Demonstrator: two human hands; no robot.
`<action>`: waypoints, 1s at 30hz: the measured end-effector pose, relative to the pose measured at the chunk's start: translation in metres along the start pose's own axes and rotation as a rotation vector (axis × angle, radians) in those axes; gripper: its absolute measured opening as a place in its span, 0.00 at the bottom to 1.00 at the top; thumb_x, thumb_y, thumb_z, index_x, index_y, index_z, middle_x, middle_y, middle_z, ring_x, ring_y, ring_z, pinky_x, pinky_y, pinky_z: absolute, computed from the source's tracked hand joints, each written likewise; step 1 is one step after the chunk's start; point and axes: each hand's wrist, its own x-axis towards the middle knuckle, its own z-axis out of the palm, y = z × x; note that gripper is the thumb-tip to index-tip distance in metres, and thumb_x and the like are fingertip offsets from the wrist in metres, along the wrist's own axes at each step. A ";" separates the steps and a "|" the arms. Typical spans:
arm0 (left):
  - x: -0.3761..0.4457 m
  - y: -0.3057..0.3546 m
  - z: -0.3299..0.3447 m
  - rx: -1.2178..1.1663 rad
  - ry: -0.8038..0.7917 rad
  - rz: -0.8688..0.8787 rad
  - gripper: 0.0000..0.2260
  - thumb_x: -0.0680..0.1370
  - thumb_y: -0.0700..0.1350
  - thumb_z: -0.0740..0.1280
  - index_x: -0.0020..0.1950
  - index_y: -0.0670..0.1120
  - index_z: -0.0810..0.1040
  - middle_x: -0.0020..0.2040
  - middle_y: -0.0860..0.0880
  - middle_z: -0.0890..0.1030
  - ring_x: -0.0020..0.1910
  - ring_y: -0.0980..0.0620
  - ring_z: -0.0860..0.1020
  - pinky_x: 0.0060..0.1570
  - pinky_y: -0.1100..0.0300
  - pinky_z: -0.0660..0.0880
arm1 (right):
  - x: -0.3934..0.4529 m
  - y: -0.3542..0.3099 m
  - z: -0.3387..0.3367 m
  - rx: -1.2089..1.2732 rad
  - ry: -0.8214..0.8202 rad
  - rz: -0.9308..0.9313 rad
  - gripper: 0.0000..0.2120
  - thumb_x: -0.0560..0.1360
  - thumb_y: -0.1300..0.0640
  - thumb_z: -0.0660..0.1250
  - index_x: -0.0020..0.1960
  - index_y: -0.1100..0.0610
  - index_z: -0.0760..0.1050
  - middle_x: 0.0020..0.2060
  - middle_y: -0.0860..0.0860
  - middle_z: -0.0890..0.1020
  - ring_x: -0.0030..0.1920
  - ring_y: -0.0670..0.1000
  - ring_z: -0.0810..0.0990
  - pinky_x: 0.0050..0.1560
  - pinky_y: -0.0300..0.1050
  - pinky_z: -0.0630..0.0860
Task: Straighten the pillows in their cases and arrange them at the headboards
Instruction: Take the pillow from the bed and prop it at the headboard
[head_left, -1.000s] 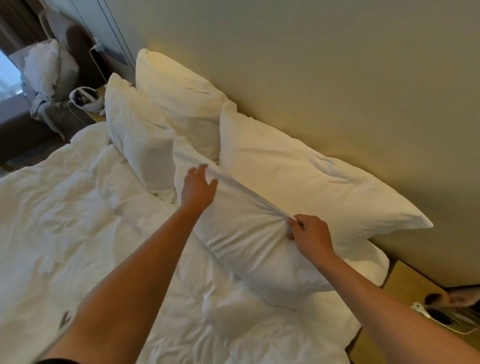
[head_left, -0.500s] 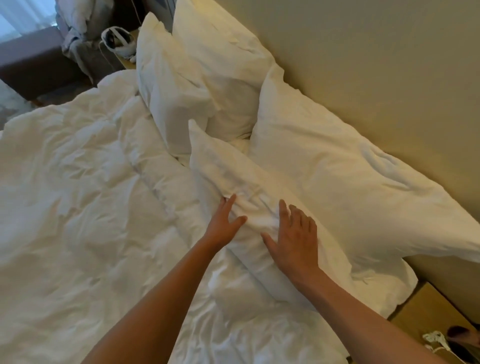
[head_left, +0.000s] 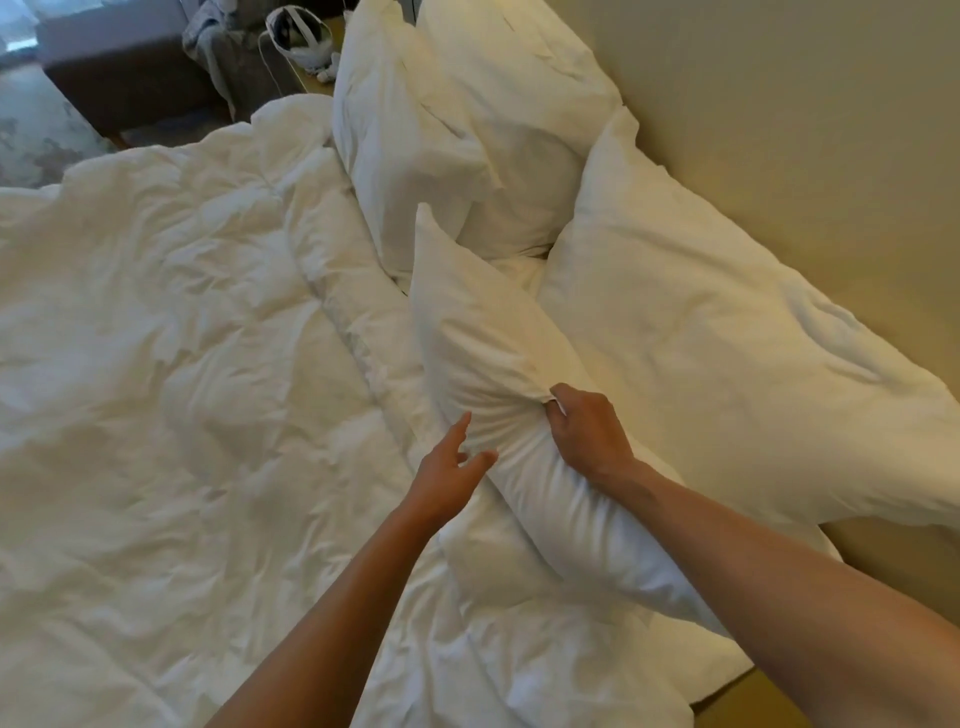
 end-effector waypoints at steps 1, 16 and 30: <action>-0.005 0.003 -0.001 -0.003 -0.003 0.009 0.34 0.77 0.59 0.70 0.80 0.64 0.58 0.79 0.50 0.67 0.73 0.49 0.73 0.68 0.46 0.75 | -0.002 -0.008 -0.007 0.042 0.031 -0.026 0.08 0.82 0.57 0.64 0.50 0.60 0.79 0.42 0.59 0.86 0.43 0.62 0.83 0.43 0.54 0.77; 0.019 0.053 0.053 0.124 -0.128 -0.004 0.42 0.75 0.60 0.73 0.83 0.60 0.51 0.83 0.50 0.58 0.80 0.47 0.60 0.77 0.46 0.64 | 0.036 0.077 -0.064 -0.127 0.057 0.224 0.11 0.83 0.50 0.62 0.61 0.54 0.75 0.52 0.57 0.85 0.52 0.63 0.83 0.43 0.50 0.71; 0.092 0.048 0.146 0.104 -0.058 -0.035 0.53 0.69 0.67 0.75 0.78 0.70 0.37 0.83 0.52 0.54 0.79 0.42 0.61 0.68 0.39 0.73 | 0.054 0.140 -0.084 0.189 0.214 0.166 0.10 0.82 0.50 0.65 0.44 0.54 0.77 0.34 0.50 0.79 0.37 0.55 0.79 0.35 0.47 0.68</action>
